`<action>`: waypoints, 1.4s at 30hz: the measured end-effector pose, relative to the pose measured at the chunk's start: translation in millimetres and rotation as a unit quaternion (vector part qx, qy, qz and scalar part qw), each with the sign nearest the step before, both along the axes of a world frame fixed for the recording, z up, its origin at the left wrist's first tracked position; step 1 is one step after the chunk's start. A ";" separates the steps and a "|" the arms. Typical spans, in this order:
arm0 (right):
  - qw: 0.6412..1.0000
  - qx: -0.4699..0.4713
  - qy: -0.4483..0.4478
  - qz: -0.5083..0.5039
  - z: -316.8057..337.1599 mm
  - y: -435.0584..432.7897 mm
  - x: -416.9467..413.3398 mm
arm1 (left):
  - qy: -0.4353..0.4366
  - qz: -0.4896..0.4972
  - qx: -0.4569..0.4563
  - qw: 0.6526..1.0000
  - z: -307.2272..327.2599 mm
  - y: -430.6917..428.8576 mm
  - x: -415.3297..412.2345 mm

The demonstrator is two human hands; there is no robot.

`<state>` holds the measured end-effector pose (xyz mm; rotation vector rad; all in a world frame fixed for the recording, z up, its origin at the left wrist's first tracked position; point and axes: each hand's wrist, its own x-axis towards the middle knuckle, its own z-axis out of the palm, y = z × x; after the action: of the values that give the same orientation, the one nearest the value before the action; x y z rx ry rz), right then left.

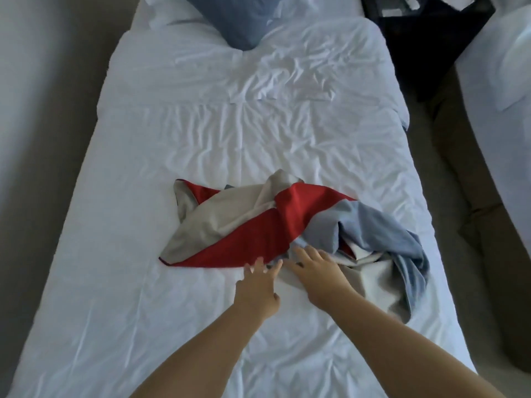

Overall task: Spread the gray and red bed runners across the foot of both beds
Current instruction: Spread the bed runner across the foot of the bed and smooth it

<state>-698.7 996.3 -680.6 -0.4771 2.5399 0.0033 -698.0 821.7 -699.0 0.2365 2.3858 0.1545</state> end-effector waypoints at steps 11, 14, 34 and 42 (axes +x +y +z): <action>0.991 0.003 0.107 -0.084 -78.4 -38.2 -29.9 | 0.092 -0.101 -0.150 0.979 -102.9 -36.2 -74.8; 0.995 -0.023 0.066 -0.077 -67.3 -46.7 -24.8 | 0.110 -0.119 -0.102 0.982 -93.2 -51.9 -82.8; 0.967 -0.214 0.138 -0.022 125.1 -298.7 -142.9 | 0.476 -0.065 -0.021 0.877 169.5 -414.4 -182.7; 0.976 -0.170 0.101 -0.086 60.6 -340.7 -103.0 | 0.321 0.009 0.001 0.947 110.4 -430.2 -168.7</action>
<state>-801.7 655.6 -620.0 -0.3988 2.7851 -0.4777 -866.6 391.6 -588.6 0.2999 3.0376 0.0951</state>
